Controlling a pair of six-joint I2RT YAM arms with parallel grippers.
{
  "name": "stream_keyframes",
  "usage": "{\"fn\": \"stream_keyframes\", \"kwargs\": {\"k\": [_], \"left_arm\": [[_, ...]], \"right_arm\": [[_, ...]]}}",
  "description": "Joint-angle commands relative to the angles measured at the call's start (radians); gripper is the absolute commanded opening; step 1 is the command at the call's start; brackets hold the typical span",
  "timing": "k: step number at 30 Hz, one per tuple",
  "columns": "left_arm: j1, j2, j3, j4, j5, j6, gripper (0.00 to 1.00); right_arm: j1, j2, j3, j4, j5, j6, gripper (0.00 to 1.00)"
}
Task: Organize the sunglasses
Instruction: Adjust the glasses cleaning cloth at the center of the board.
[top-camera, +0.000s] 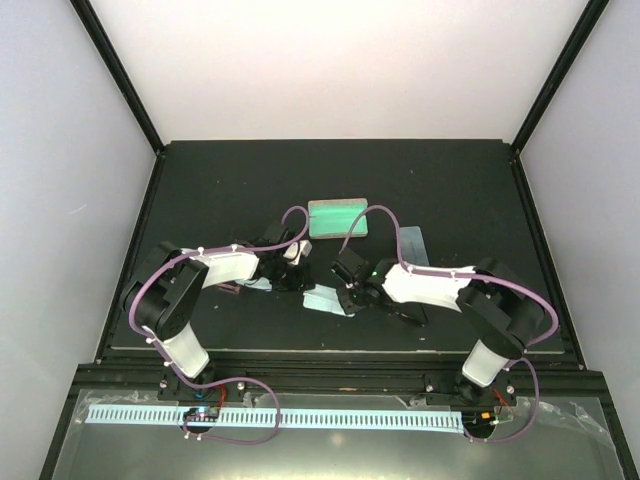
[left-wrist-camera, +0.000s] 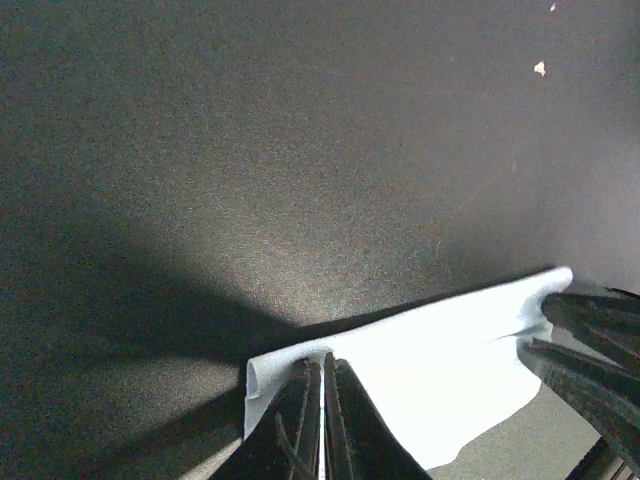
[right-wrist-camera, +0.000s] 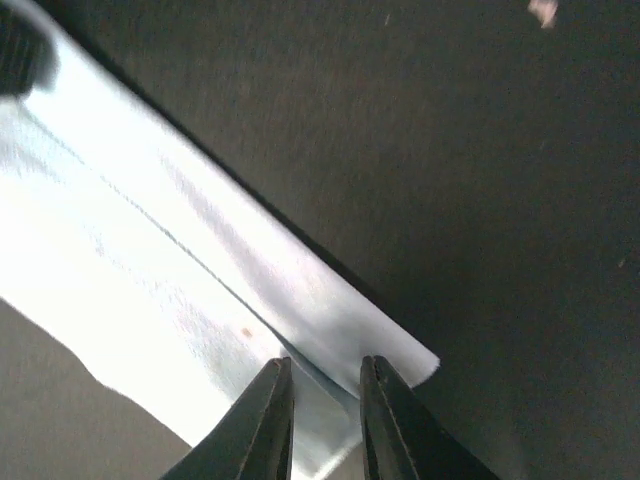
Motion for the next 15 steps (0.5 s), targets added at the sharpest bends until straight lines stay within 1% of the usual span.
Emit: {"fn": "stream_keyframes", "kwargs": {"k": [1, 4, 6, 9, 11, 13, 15], "left_arm": [[-0.006, 0.018, -0.001, 0.0, -0.021, -0.007, 0.04], [-0.006, 0.017, 0.0, -0.002, -0.019, -0.006, 0.04], [-0.006, 0.015, -0.001, -0.002, -0.012, -0.005, 0.04], [-0.006, 0.008, 0.0, -0.002, 0.005, 0.0, 0.04], [-0.005, 0.004, -0.002, -0.003, 0.007, 0.002, 0.04], [-0.005, 0.004, -0.001, -0.004, 0.006, 0.005, 0.04], [-0.006, 0.006, -0.002, -0.005, 0.006, 0.004, 0.04]], "right_arm": [[0.003, -0.056, -0.049, -0.069, -0.115, -0.047, 0.22], [0.003, -0.095, -0.069, -0.06, -0.223, -0.105, 0.22], [0.002, -0.112, -0.069, -0.057, -0.264, -0.123, 0.22], [0.002, -0.137, -0.055, -0.039, -0.24, -0.103, 0.22], [0.003, -0.137, -0.038, -0.026, -0.175, -0.064, 0.23], [0.003, -0.117, -0.013, -0.009, -0.118, -0.03, 0.22], [0.003, -0.08, 0.01, 0.018, -0.115, -0.014, 0.22]]}}
